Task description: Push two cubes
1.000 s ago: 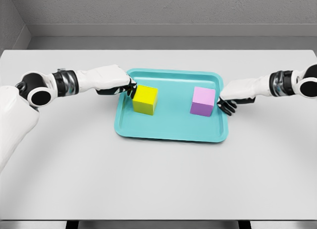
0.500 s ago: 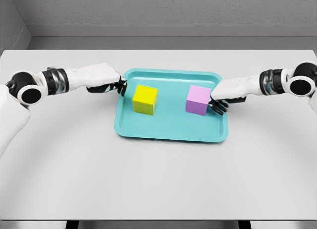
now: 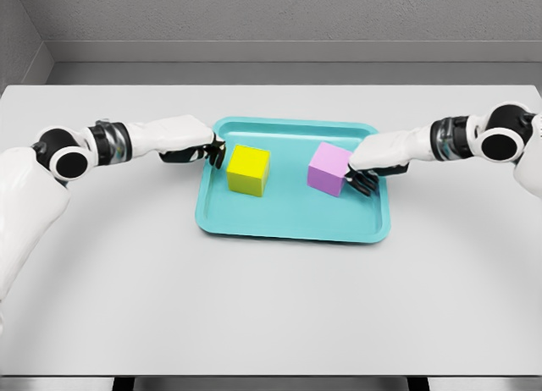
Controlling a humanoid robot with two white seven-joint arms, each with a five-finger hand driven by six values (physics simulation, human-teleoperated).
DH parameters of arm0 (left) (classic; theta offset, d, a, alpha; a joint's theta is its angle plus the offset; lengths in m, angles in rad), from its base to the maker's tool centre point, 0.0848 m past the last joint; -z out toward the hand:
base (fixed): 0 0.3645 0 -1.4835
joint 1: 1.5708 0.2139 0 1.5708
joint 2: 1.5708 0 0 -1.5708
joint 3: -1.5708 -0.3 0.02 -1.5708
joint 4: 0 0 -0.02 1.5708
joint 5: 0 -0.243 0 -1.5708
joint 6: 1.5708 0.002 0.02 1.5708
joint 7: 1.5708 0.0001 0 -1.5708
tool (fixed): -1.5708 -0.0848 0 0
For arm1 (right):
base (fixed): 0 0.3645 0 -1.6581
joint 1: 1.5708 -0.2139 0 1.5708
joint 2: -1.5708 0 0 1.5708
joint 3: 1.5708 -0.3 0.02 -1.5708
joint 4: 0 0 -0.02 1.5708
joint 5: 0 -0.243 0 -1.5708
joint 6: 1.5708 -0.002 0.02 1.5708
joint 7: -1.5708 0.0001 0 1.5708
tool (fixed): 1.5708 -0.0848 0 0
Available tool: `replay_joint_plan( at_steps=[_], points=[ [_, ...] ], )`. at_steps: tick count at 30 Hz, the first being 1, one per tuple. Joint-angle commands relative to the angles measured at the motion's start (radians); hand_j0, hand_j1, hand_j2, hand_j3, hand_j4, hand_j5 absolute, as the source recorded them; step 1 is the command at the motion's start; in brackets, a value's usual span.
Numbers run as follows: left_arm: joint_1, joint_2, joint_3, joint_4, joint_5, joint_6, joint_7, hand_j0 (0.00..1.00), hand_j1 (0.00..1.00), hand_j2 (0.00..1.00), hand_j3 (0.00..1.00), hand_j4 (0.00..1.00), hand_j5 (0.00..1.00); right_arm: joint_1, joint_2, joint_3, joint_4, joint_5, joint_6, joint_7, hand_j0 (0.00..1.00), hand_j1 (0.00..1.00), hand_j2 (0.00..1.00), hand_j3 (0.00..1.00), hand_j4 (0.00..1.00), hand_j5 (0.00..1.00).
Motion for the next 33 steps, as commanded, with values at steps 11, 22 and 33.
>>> replay_joint_plan(
  at_steps=[11, 22, 33],
  points=[
    [0.006, -0.015, -0.007, -0.004, 0.008, 0.003, 0.0, 0.35, 0.35, 0.35, 0.35, 0.35, 0.35, -0.009, 0.007, 0.003, 0.075, 0.023, 0.002, 0.0, 0.13, 0.13, 0.13, 0.13, 0.13, 0.13],
    [0.008, -0.037, -0.009, -0.01, 0.01, 0.003, 0.0, 0.35, 0.35, 0.35, 0.35, 0.35, 0.35, -0.018, 0.071, 0.003, 0.149, 0.052, 0.002, 0.0, 0.13, 0.13, 0.13, 0.13, 0.13, 0.13],
    [0.009, -0.057, -0.009, -0.011, 0.011, 0.003, 0.0, 0.35, 0.35, 0.35, 0.35, 0.35, 0.35, -0.032, 0.094, 0.003, 0.174, 0.072, 0.002, 0.0, 0.13, 0.13, 0.13, 0.13, 0.13, 0.13]
  ],
)
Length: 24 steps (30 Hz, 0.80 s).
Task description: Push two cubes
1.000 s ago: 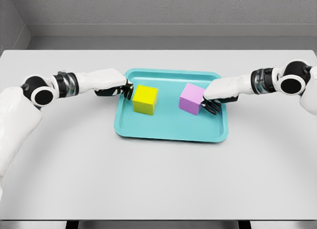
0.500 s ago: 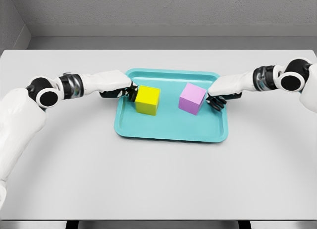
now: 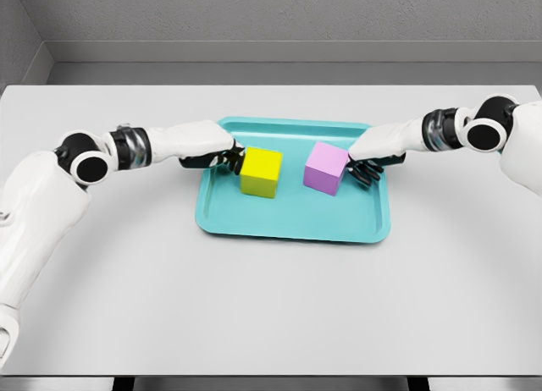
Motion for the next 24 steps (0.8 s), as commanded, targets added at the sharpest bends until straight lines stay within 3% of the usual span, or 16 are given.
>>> replay_joint_plan(
  at_steps=[1, 18, 24],
  points=[
    [0.0, -0.005, 0.0, 0.0, 0.007, 0.003, 0.0, 0.35, 0.35, 0.35, 0.35, 0.35, 0.35, -0.003, 0.001, -0.001, 0.002, 0.005, 0.002, -0.001, 0.13, 0.13, 0.13, 0.13, 0.13, 0.13],
    [0.009, -0.02, -0.008, -0.012, 0.01, 0.003, 0.0, 0.35, 0.35, 0.35, 0.35, 0.35, 0.35, -0.018, 0.021, -0.002, 0.008, 0.02, 0.002, -0.001, 0.13, 0.13, 0.13, 0.13, 0.13, 0.13],
    [0.009, -0.028, -0.014, -0.017, 0.009, 0.003, 0.0, 0.35, 0.35, 0.35, 0.35, 0.35, 0.35, -0.021, 0.023, -0.005, 0.04, 0.02, 0.002, -0.001, 0.13, 0.13, 0.13, 0.13, 0.13, 0.13]
  ],
)
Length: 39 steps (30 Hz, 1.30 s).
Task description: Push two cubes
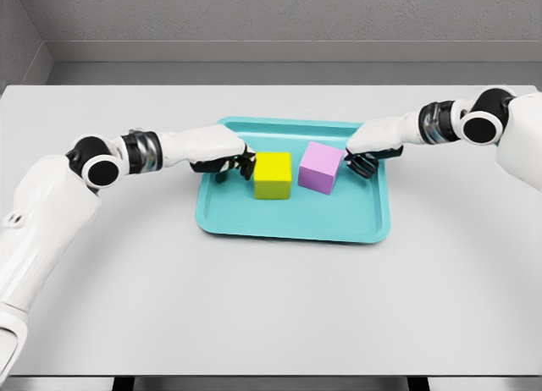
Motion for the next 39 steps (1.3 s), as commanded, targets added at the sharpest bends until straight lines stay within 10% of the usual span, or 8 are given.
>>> replay_joint_plan(
  at_steps=[1, 14, 39],
  points=[
    [0.0, -0.004, -0.001, -0.002, 0.005, 0.002, 0.0, 0.35, 0.35, 0.35, 0.35, 0.35, 0.35, 0.0, 0.001, -0.003, 0.017, -0.004, 0.002, 0.0, 0.13, 0.13, 0.13, 0.13, 0.13, 0.13],
    [0.026, 0.05, 0.011, -0.069, 0.075, 0.002, 0.0, 0.34, 0.34, 0.34, 0.34, 0.34, 0.34, -0.009, 0.044, -0.003, 0.047, -0.004, 0.002, 0.0, 0.13, 0.13, 0.13, 0.13, 0.13, 0.13],
    [-0.003, -0.028, 0.053, 0.126, 0.1, 0.002, 0.0, 0.3, 0.3, 0.3, 0.3, 0.3, 0.3, -0.035, 0.063, -0.007, 0.069, 0.028, 0.002, 0.0, 0.13, 0.13, 0.13, 0.13, 0.13, 0.13]
  ],
)
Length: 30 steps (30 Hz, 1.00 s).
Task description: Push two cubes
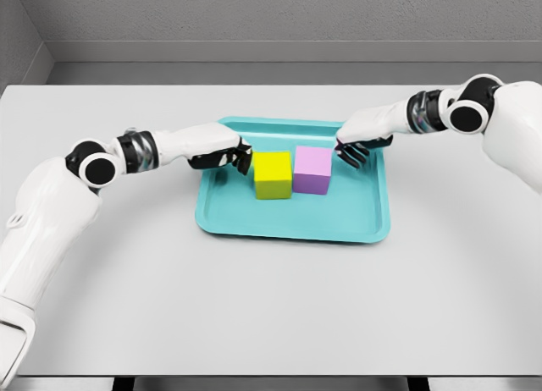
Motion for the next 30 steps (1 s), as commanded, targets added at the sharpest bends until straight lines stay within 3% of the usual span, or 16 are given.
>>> replay_joint_plan(
  at_steps=[1, 5, 13, 30],
  points=[
    [0.0, -0.001, 0.008, 0.016, 0.012, 0.002, 0.0, 0.3, 0.3, 0.3, 0.3, 0.3, 0.3, 0.0, 0.0, -0.002, 0.006, 0.009, 0.002, 0.0, 0.13, 0.13, 0.13, 0.13, 0.13, 0.13],
    [0.0, -0.003, 0.035, 0.025, 0.023, 0.002, 0.0, 0.3, 0.3, 0.3, 0.3, 0.3, 0.3, -0.017, 0.002, -0.004, 0.006, 0.009, 0.002, 0.0, 0.13, 0.13, 0.13, 0.13, 0.13, 0.13],
    [-0.002, -0.052, 0.035, 0.118, 0.017, 0.002, 0.0, 0.3, 0.3, 0.3, 0.3, 0.3, 0.3, -0.032, 0.038, -0.002, 0.004, 0.03, 0.002, 0.0, 0.13, 0.13, 0.13, 0.13, 0.13, 0.13],
    [-0.009, -0.061, 0.037, 0.117, 0.021, 0.002, 0.0, 0.3, 0.3, 0.3, 0.3, 0.3, 0.3, -0.04, 0.06, 0.004, -0.007, 0.058, 0.002, 0.0, 0.13, 0.13, 0.13, 0.13, 0.13, 0.13]
  ],
)
